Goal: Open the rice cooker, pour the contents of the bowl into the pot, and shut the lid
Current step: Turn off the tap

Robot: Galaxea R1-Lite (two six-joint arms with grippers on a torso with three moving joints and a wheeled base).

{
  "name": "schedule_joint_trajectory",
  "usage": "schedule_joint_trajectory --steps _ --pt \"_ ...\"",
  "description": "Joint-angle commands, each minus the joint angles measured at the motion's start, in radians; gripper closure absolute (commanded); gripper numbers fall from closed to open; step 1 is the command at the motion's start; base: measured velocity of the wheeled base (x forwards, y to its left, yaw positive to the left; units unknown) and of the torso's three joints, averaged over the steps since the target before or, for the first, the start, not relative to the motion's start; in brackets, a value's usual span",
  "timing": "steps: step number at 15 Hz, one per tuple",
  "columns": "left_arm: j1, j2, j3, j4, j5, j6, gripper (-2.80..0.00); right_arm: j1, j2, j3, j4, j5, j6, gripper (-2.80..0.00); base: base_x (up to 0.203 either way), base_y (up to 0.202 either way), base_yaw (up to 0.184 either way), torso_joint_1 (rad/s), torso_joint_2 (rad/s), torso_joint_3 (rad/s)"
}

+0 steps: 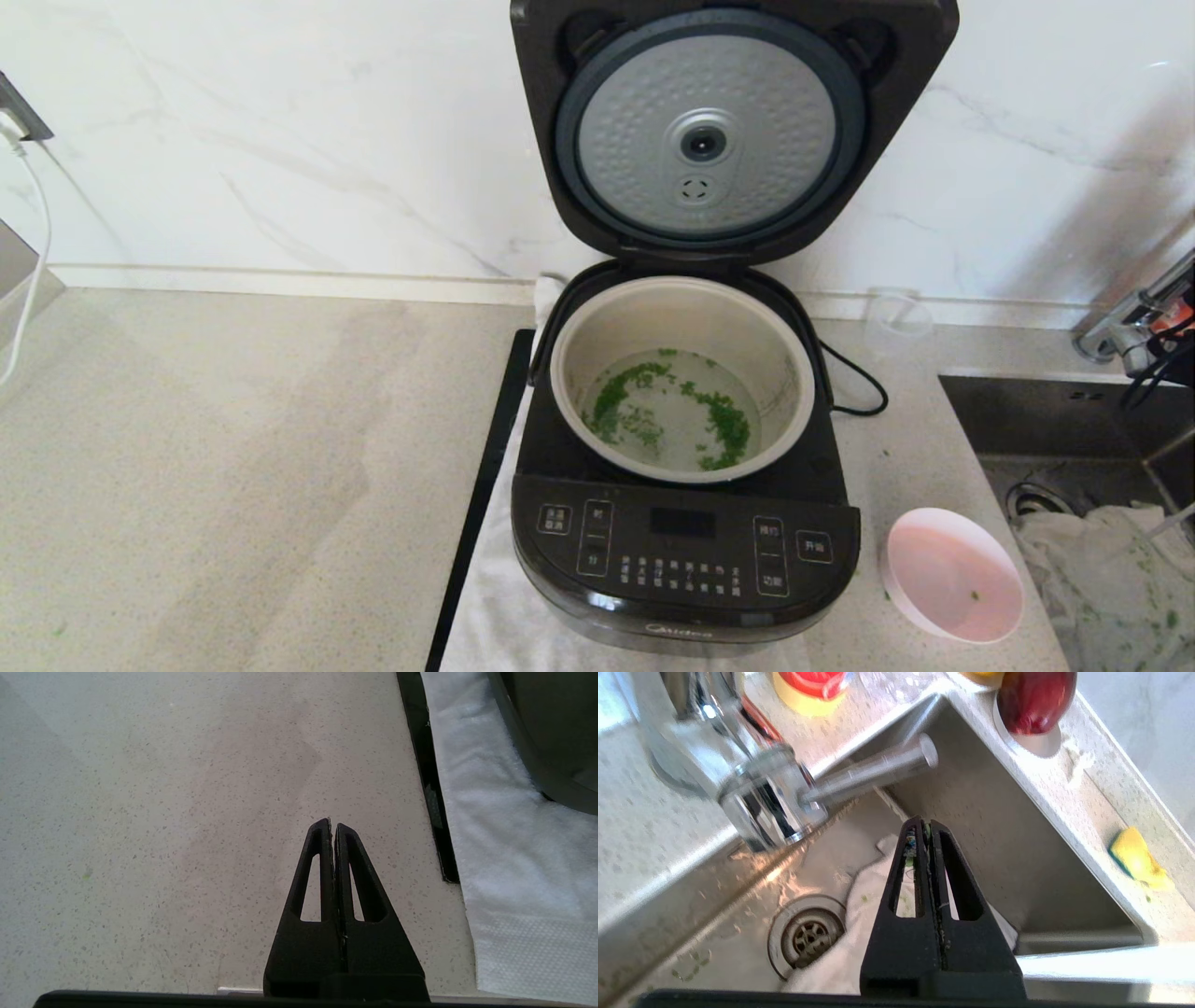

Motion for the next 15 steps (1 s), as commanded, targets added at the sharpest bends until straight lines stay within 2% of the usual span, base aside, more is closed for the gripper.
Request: schedule_joint_trajectory --steps 1,8,11,15 --pt "0.001 -0.001 0.000 0.000 -0.001 0.000 0.00 0.001 0.027 -0.039 -0.002 -0.003 0.000 0.00 0.000 0.000 0.000 0.000 0.00 0.000" --pt "0.000 -0.001 0.000 0.000 0.000 -0.001 0.00 0.001 0.113 -0.178 -0.001 -0.004 -0.009 0.00 0.000 0.000 0.000 0.000 0.00 0.000" --pt "0.000 -0.001 0.000 0.000 -0.001 0.001 0.00 0.005 0.149 -0.233 -0.003 -0.037 -0.029 0.00 0.000 0.000 0.000 0.000 0.00 0.000" --pt "0.000 -0.001 0.000 0.000 0.000 0.001 0.00 0.025 0.150 -0.246 -0.043 -0.041 -0.034 0.00 0.000 0.000 0.000 0.000 0.00 0.000"
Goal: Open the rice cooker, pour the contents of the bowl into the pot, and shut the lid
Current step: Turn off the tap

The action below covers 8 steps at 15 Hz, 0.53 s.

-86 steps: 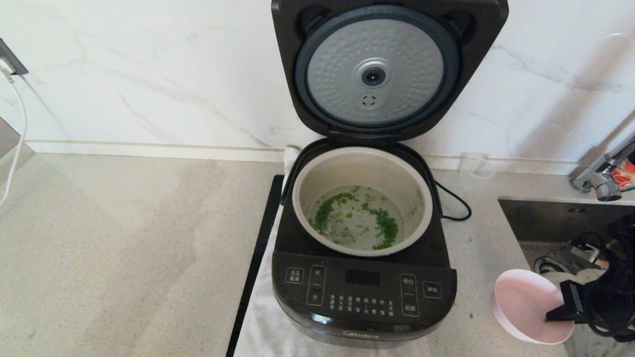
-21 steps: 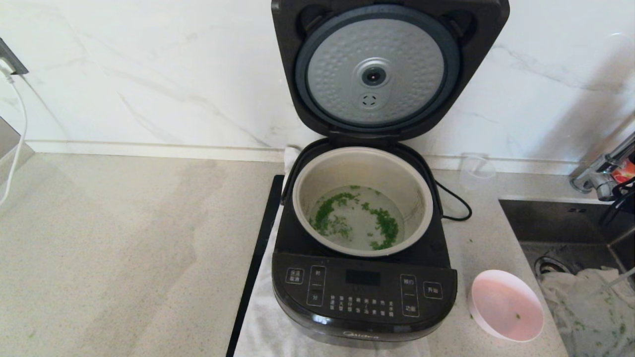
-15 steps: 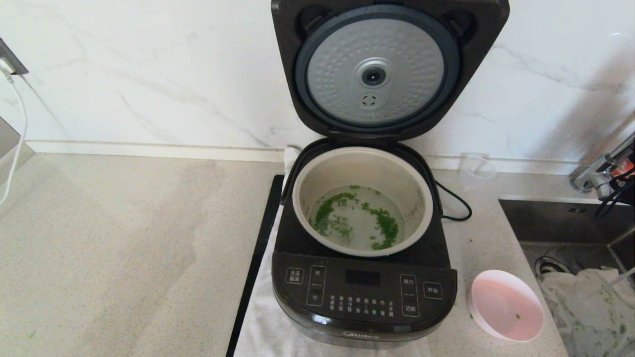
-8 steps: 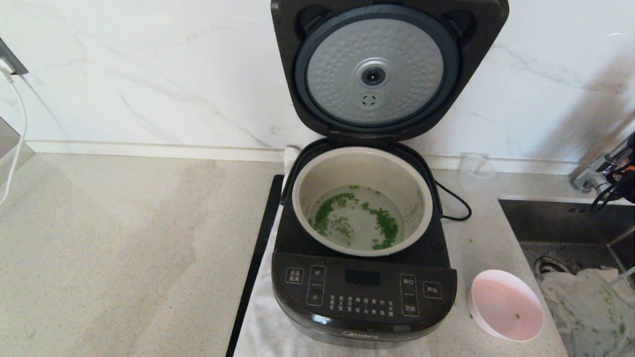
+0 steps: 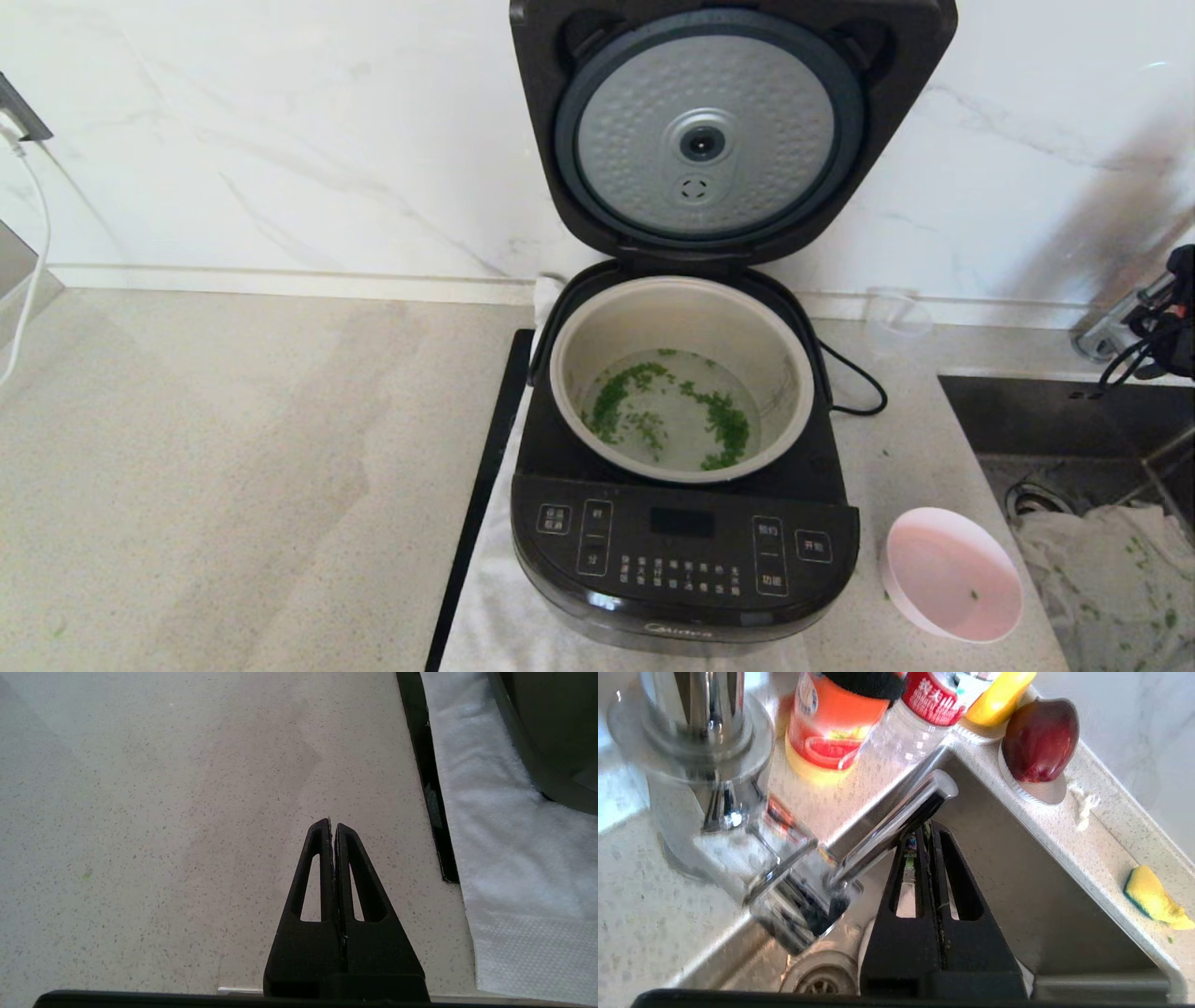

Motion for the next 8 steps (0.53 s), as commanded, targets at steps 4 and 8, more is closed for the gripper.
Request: schedule_joint_trajectory --steps 4,8 --pt "0.000 -0.001 0.000 0.000 0.000 0.001 0.00 0.021 -0.061 0.083 -0.034 0.004 -0.008 0.00 0.000 0.000 0.000 0.000 0.00 0.000" --pt "0.000 -0.001 0.000 0.000 0.000 0.001 0.00 0.054 -0.269 0.317 -0.025 0.076 -0.005 0.00 0.000 0.000 0.000 0.000 0.00 0.000"
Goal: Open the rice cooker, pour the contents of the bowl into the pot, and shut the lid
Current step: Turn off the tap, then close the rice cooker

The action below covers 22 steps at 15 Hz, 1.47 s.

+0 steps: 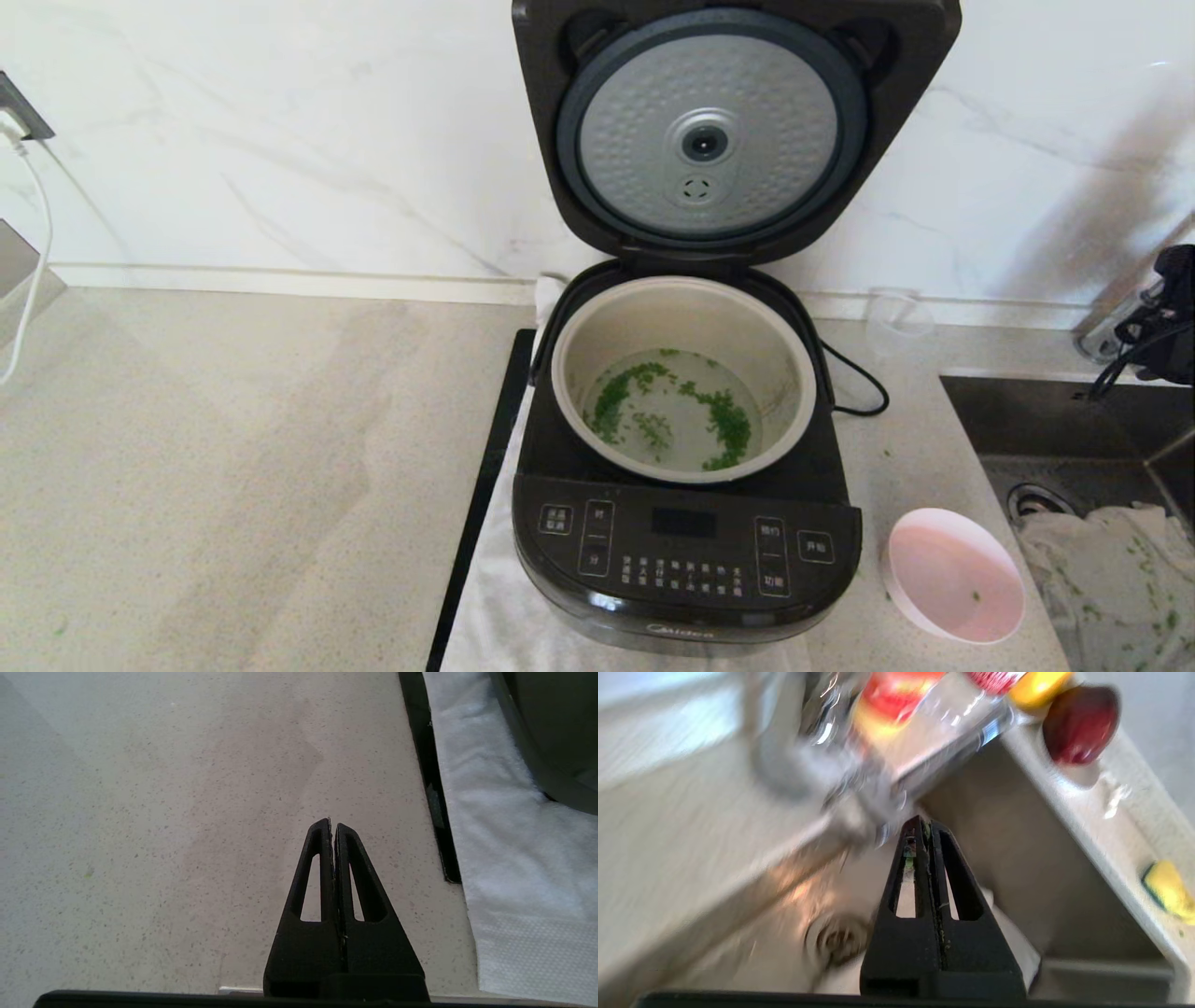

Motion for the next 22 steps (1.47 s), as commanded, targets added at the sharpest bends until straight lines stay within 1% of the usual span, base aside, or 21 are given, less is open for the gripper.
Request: schedule_joint_trajectory --steps 1,3,4,5,7,9,11,12,13,16,20,22 --pt "0.001 -0.001 0.000 0.000 0.000 -0.001 0.00 0.024 -0.193 0.154 0.005 0.043 0.002 0.00 0.000 0.000 0.000 0.000 0.00 0.000" --pt "0.001 -0.001 0.000 0.000 0.000 0.001 0.00 0.054 -0.334 0.263 0.022 0.114 0.003 0.00 0.000 0.000 0.000 0.000 0.00 0.000" --pt "0.000 -0.001 0.000 0.000 -0.002 0.001 0.00 0.073 -0.409 0.304 0.039 0.162 0.005 0.00 0.000 0.000 0.000 0.000 0.00 0.000" --pt "0.000 -0.001 0.000 0.000 -0.002 0.001 0.00 0.096 -0.480 0.329 0.065 0.216 0.012 0.00 0.000 0.000 0.000 0.000 0.00 0.000" --pt "0.000 -0.001 0.000 0.000 0.000 0.001 0.00 0.146 -0.599 0.327 0.166 0.353 0.064 0.00 0.000 0.000 0.000 0.000 0.00 0.000" --pt "0.001 -0.001 0.000 0.000 0.000 0.001 0.00 0.190 -0.675 0.246 0.326 0.518 0.140 0.00 0.000 0.000 0.000 0.000 0.00 0.000" --pt "0.001 -0.001 0.000 0.000 0.000 0.001 0.00 0.212 -0.705 0.138 0.420 0.697 0.253 0.00 0.000 0.000 0.000 0.000 0.00 0.000" --pt "0.001 -0.001 0.000 0.000 0.000 0.001 0.00 0.221 -0.708 0.094 0.442 0.774 0.306 0.00 0.000 0.000 0.000 0.000 0.00 0.000" --pt "0.001 -0.001 0.000 0.000 0.000 0.001 0.00 0.238 -0.706 0.051 0.457 0.848 0.355 0.00 0.000 0.000 0.000 0.000 0.00 0.000" --pt "0.001 -0.001 0.000 0.000 0.000 0.001 0.00 0.307 -0.674 -0.067 0.468 1.024 0.476 0.00 0.000 0.000 0.000 0.000 0.00 0.000" --pt "0.000 -0.001 0.000 0.000 0.000 0.001 0.00 0.325 -0.618 -0.160 0.443 1.261 0.602 0.00 0.000 0.000 0.000 0.000 0.00 0.000" --pt "0.001 -0.001 0.000 0.000 -0.001 0.000 0.00 0.328 -0.576 -0.202 0.384 1.303 0.652 0.00 0.000 0.000 0.000 0.000 0.00 0.000"
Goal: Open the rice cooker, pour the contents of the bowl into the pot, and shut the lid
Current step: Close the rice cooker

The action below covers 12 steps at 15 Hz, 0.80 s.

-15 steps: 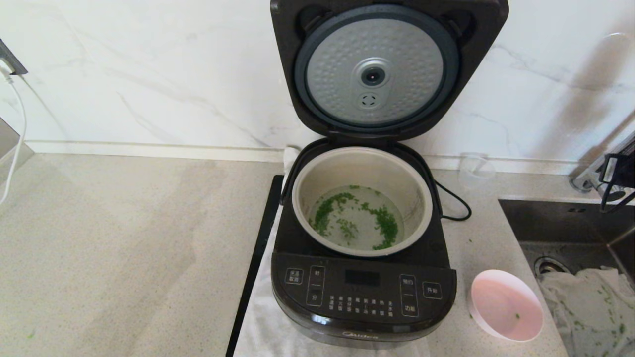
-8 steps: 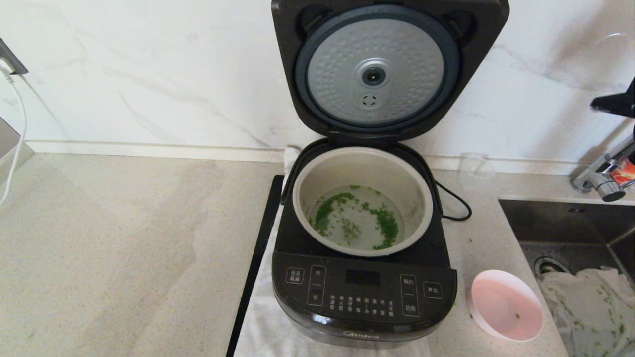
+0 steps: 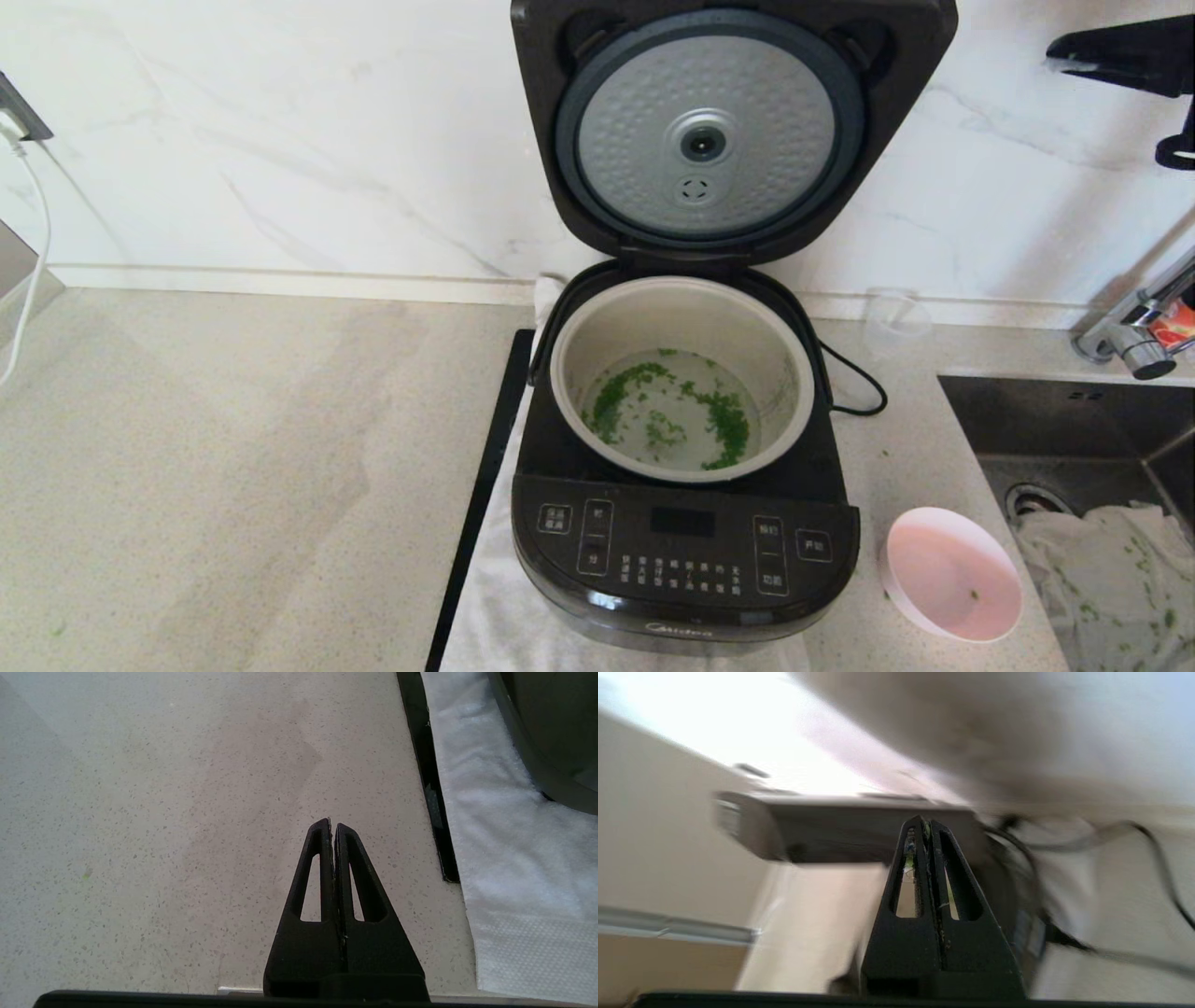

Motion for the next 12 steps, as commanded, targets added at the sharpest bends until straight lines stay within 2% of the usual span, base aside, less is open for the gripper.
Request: schedule_joint_trajectory --steps 1,5,8,12 --pt "0.000 -0.001 0.000 0.000 0.000 0.000 0.00 0.025 0.064 -0.047 -0.062 0.041 0.042 0.00 0.000 0.000 0.000 0.000 0.00 0.000" --pt "0.000 -0.001 0.000 0.000 0.000 0.001 0.00 0.086 0.099 -0.055 -0.137 0.129 0.068 0.00 0.000 0.000 0.000 0.000 0.00 0.000" --pt "0.001 -0.001 0.000 0.000 0.000 0.001 0.00 0.150 0.140 -0.062 -0.220 0.129 0.070 0.00 0.000 0.000 0.000 0.000 0.00 0.000" --pt "0.001 -0.001 0.000 0.000 0.000 0.001 0.00 0.174 0.185 -0.068 -0.296 0.126 0.072 0.00 0.000 0.000 0.000 0.000 0.00 0.000"
